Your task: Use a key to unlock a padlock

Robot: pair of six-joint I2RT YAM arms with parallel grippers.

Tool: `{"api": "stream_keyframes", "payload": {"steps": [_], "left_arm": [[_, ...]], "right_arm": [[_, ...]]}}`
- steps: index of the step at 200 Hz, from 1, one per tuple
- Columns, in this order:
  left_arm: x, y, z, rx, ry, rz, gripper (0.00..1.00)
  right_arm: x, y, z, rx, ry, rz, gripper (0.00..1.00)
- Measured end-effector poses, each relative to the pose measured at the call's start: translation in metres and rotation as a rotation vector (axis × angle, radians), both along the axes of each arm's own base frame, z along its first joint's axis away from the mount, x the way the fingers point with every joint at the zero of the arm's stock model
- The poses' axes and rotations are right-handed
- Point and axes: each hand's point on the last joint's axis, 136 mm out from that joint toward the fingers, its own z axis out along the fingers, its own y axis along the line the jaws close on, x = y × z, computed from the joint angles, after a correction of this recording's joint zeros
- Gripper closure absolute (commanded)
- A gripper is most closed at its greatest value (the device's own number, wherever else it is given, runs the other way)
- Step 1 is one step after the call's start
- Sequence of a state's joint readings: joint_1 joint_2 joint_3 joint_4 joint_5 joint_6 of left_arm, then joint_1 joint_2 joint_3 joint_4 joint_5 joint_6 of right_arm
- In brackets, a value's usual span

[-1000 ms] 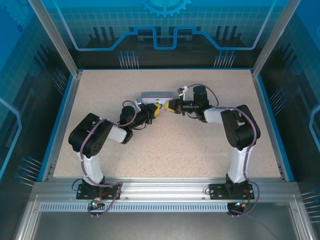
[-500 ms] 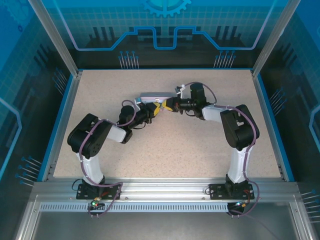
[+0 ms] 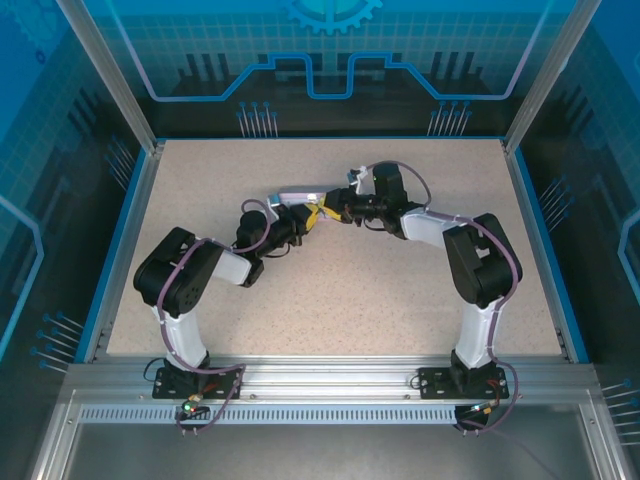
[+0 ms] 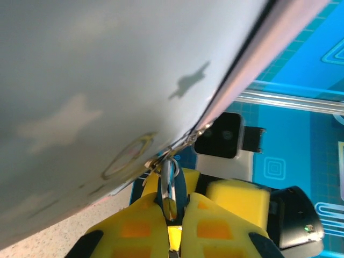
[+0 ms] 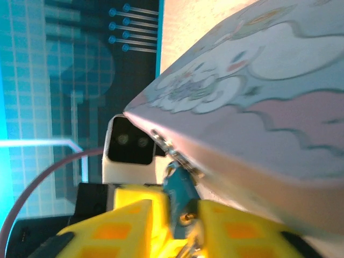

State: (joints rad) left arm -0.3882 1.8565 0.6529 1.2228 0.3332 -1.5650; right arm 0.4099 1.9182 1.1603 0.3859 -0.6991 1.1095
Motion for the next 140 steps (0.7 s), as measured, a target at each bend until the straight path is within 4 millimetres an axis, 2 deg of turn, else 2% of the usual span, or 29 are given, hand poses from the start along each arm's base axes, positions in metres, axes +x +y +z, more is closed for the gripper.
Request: {"api": "stream_keyframes", "payload": {"steps": [11,33,70,111,117,136,140], "left_arm": [[-0.002,0.000,-0.002,0.005,0.004,-0.004,1.00],[-0.006,-0.001,-0.004,0.018,-0.001,-0.015,1.00],[-0.010,-0.006,-0.006,0.025,-0.001,-0.039,1.00],[-0.022,-0.018,-0.006,0.024,0.001,-0.109,1.00],[-0.023,-0.020,-0.006,0.023,0.001,-0.121,1.00],[-0.029,-0.026,-0.005,0.022,-0.003,-0.155,1.00],[-0.030,-0.027,-0.005,0.022,-0.006,-0.160,1.00]], "right_arm": [[-0.002,0.001,0.001,-0.005,-0.002,-0.004,0.58],[-0.006,0.001,0.003,-0.009,-0.008,-0.003,0.44],[-0.013,-0.002,0.007,-0.028,-0.018,0.012,0.32],[-0.034,-0.011,0.009,-0.103,-0.044,0.033,0.22],[-0.038,-0.014,0.009,-0.114,-0.046,0.037,0.18],[-0.048,-0.018,0.012,-0.142,-0.061,0.051,0.15],[-0.051,-0.019,0.013,-0.150,-0.066,0.055,0.11]]}}
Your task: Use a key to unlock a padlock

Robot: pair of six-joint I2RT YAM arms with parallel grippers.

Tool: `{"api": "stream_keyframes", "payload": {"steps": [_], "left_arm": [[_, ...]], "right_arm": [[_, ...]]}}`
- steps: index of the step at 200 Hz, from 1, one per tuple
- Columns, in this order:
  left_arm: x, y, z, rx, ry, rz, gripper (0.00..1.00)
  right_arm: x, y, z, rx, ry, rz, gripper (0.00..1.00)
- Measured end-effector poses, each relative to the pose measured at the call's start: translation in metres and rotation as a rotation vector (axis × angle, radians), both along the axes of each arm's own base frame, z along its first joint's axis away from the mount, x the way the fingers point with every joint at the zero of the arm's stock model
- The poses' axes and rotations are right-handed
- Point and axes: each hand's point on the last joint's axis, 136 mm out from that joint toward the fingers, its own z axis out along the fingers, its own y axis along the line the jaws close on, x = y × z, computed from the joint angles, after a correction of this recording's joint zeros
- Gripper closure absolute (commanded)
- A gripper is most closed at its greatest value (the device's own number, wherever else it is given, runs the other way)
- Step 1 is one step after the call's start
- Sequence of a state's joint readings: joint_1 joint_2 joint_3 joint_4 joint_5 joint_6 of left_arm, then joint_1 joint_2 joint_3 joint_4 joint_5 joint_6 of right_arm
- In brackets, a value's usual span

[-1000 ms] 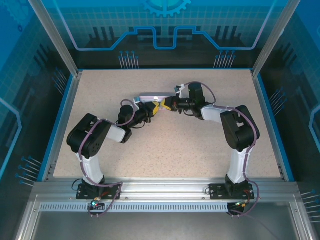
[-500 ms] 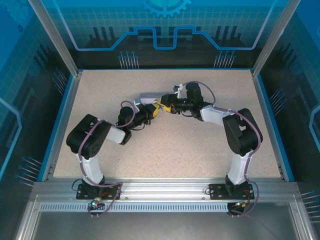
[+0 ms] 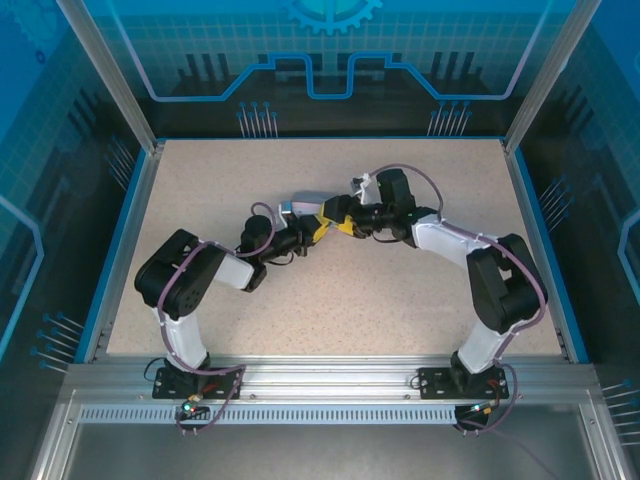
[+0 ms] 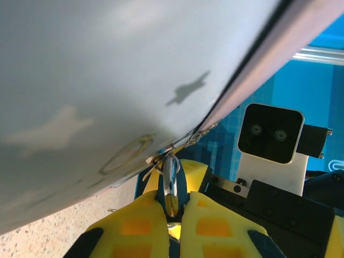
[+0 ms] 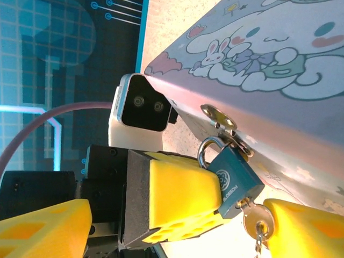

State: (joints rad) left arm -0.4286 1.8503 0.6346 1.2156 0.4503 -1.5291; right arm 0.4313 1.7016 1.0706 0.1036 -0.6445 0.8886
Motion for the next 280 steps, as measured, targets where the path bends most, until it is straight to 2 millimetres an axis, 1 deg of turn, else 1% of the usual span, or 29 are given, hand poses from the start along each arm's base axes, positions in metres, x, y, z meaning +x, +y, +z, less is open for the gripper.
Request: {"api": "stream_keyframes", "payload": {"steps": [18,39,57,69,77,84,90,101,110,126,131,141,154,164,178,190,198,221,229,243,280], "left_arm": [[-0.003,-0.002,0.001,0.002,-0.010,-0.018,1.00],[-0.003,-0.003,0.004,0.000,-0.025,-0.026,1.00],[-0.003,-0.003,0.005,0.001,-0.036,-0.028,1.00],[-0.003,-0.002,0.005,0.005,-0.042,-0.028,1.00],[-0.003,-0.002,0.005,0.009,-0.047,-0.028,1.00],[-0.003,-0.002,0.005,0.010,-0.050,-0.028,1.00],[-0.003,-0.002,0.005,0.011,-0.051,-0.029,1.00],[-0.003,-0.002,0.005,0.011,-0.051,-0.029,1.00],[-0.003,-0.002,0.005,0.011,-0.051,-0.029,1.00],[-0.004,-0.003,0.005,0.011,-0.051,-0.031,1.00],[-0.004,-0.003,0.005,0.011,-0.051,-0.031,1.00],[-0.004,-0.003,0.005,0.011,-0.051,-0.031,1.00],[-0.004,-0.003,0.005,0.010,-0.053,-0.031,1.00],[-0.004,-0.003,0.005,0.010,-0.053,-0.031,1.00],[-0.004,-0.003,0.006,0.009,-0.055,-0.031,1.00],[-0.004,-0.003,0.006,0.009,-0.055,-0.032,1.00],[-0.004,-0.003,0.006,0.009,-0.054,-0.032,1.00],[-0.005,-0.003,0.006,0.009,-0.054,-0.039,1.00],[-0.005,-0.003,0.006,0.009,-0.054,-0.039,1.00],[-0.005,-0.003,0.006,0.009,-0.054,-0.039,1.00],[-0.005,-0.003,0.006,0.009,-0.053,-0.039,1.00]], "right_arm": [[-0.008,-0.005,0.003,-0.036,-0.022,0.018,0.09],[-0.018,-0.012,0.000,-0.091,-0.029,0.034,0.09],[-0.026,-0.017,0.000,-0.124,-0.031,0.048,0.13],[-0.030,-0.020,0.004,-0.136,-0.046,0.057,0.17],[-0.032,-0.022,0.007,-0.144,-0.062,0.060,0.23],[-0.034,-0.024,0.011,-0.151,-0.078,0.059,0.31],[-0.035,-0.026,0.015,-0.161,-0.098,0.059,0.35],[-0.037,-0.030,0.020,-0.186,-0.135,0.058,0.47],[-0.037,-0.035,0.023,-0.214,-0.156,0.048,0.57],[-0.035,-0.042,0.024,-0.262,-0.186,0.034,0.71],[-0.033,-0.043,0.025,-0.273,-0.191,0.030,0.73],[-0.032,-0.045,0.024,-0.292,-0.198,0.024,0.74],[-0.030,-0.046,0.023,-0.312,-0.200,0.017,0.82],[-0.029,-0.045,0.022,-0.324,-0.201,0.014,0.83],[-0.028,-0.040,0.019,-0.336,-0.199,0.015,0.91],[-0.028,-0.035,0.015,-0.353,-0.200,0.024,0.91],[-0.028,-0.033,0.011,-0.373,-0.200,0.026,0.87],[-0.030,-0.030,0.005,-0.459,-0.245,0.047,0.52],[-0.030,-0.030,0.005,-0.498,-0.270,0.052,0.46],[-0.030,-0.030,0.003,-0.559,-0.325,0.071,0.42],[-0.029,-0.037,-0.002,-0.725,-0.458,0.129,0.44]]}}
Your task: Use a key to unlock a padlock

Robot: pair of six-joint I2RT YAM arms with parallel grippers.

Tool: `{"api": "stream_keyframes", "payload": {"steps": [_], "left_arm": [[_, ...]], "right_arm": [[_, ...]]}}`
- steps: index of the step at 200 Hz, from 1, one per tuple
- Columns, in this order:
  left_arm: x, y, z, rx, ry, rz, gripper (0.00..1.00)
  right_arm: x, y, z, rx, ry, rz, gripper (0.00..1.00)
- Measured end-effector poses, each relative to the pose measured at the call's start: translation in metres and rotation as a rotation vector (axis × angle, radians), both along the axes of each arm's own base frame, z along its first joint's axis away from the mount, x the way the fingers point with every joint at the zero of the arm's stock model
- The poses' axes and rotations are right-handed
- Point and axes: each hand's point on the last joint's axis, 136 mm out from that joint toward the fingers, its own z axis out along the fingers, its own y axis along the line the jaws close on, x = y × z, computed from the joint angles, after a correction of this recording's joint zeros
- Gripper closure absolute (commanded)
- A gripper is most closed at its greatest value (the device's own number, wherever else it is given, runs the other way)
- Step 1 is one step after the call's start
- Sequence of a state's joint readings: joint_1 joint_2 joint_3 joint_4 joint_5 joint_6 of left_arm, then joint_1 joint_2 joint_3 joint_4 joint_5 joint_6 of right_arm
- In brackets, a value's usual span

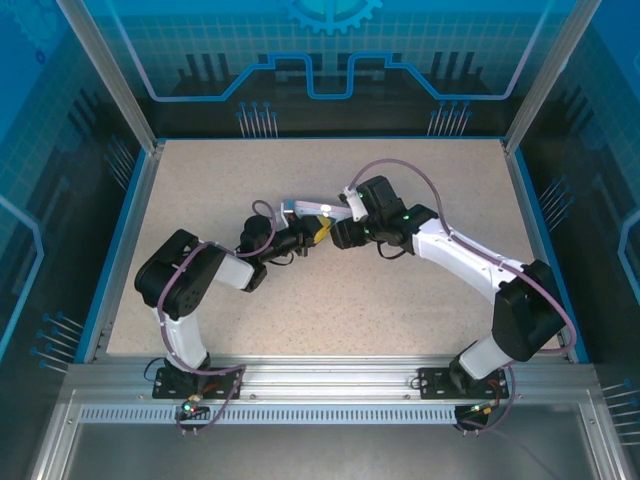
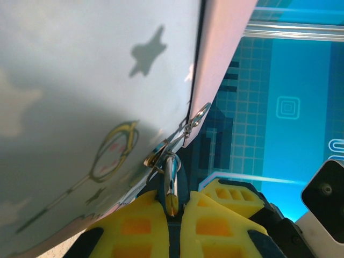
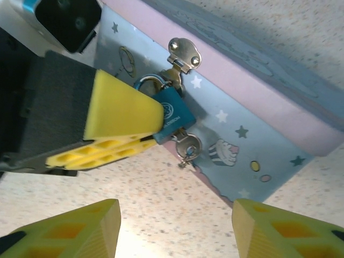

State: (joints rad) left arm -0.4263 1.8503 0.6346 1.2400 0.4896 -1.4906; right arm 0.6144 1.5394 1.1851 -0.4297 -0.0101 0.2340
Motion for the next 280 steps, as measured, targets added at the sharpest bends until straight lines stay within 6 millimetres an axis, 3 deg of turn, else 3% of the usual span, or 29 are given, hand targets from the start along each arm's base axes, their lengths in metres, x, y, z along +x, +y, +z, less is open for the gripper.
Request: {"api": "stream_keyframes", "payload": {"steps": [89,139,199,280], "left_arm": [[0.000,0.000,0.000,-0.002,0.003,-0.004,1.00],[-0.001,0.000,0.000,-0.002,0.003,-0.009,1.00],[-0.001,0.000,0.000,-0.002,0.004,-0.010,1.00],[-0.001,0.000,0.000,-0.002,0.004,-0.012,1.00]], "right_arm": [[0.011,0.004,0.004,-0.234,-0.213,0.212,0.52],[0.011,0.008,-0.011,-0.286,-0.213,0.274,0.51],[0.022,0.018,-0.006,-0.284,-0.242,0.288,0.52],[0.027,0.022,-0.022,-0.307,-0.217,0.302,0.59]]}}
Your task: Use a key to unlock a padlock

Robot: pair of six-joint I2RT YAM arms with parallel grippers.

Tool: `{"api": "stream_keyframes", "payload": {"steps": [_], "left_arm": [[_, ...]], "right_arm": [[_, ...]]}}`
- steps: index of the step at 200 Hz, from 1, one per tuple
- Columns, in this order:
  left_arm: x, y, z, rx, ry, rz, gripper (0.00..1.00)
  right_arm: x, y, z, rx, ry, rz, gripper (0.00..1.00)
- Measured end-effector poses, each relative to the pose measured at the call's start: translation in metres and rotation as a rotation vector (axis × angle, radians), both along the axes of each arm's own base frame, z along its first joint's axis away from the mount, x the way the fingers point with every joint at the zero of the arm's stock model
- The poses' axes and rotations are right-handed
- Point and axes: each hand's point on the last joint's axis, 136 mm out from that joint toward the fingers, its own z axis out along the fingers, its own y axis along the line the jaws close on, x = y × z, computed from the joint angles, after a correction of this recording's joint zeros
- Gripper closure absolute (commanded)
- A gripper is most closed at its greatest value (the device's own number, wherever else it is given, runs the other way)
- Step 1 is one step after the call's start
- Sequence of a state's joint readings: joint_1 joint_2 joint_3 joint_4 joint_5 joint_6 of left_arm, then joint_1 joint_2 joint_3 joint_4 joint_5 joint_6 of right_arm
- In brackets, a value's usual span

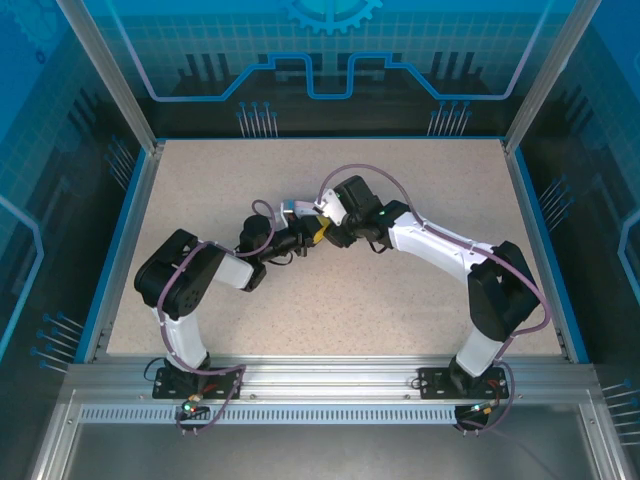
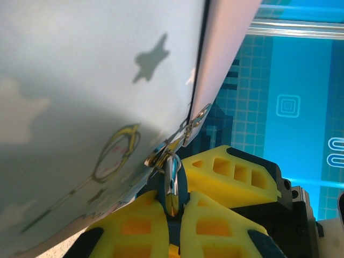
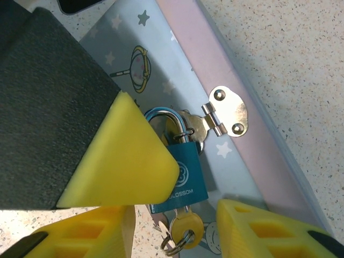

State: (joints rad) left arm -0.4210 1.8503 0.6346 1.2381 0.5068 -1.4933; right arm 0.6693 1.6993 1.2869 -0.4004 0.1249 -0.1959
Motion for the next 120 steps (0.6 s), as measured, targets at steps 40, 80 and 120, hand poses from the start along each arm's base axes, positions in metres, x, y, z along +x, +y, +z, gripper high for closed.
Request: {"api": "stream_keyframes", "payload": {"steps": [40,80,120], "left_arm": [[0.0002,0.0002,0.0001,0.000,0.000,0.001,1.00],[0.0015,0.0025,-0.0002,0.000,0.001,0.004,1.00],[0.0015,0.0029,0.0004,-0.001,-0.001,0.002,1.00]], "right_arm": [[0.0000,-0.0001,-0.0002,-0.002,0.000,0.004,0.77],[-0.0009,0.0002,-0.0005,0.003,0.007,0.006,1.00],[-0.0031,0.0011,0.0010,0.048,0.053,-0.004,0.82]]}}
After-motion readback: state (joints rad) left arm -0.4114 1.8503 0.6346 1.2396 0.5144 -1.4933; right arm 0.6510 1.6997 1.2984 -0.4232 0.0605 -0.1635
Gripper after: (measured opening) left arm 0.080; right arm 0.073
